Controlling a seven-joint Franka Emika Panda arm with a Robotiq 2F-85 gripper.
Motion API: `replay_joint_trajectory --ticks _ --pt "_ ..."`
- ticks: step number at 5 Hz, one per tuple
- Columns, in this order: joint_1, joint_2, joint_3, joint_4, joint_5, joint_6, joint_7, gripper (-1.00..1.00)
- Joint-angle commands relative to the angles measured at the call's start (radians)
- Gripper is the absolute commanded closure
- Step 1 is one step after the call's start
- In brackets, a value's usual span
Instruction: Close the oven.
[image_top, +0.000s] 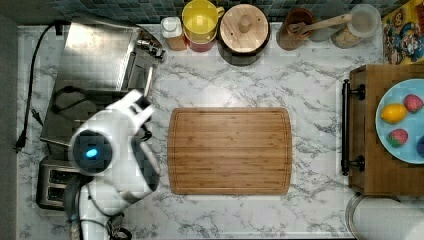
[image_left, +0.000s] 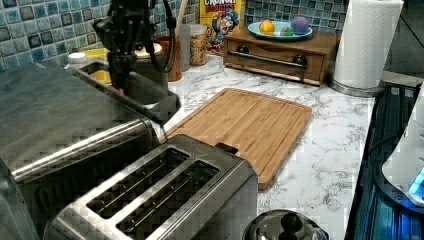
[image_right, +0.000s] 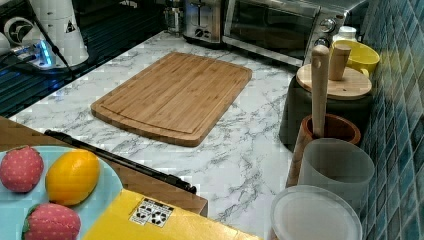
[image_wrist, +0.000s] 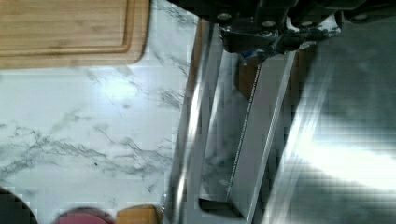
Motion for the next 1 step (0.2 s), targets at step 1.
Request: replay_joint_trajectory --ticks 1 --pt "-0.025 -0.168 -0.004 0.041 0.048 -0.016 0.07 1.0"
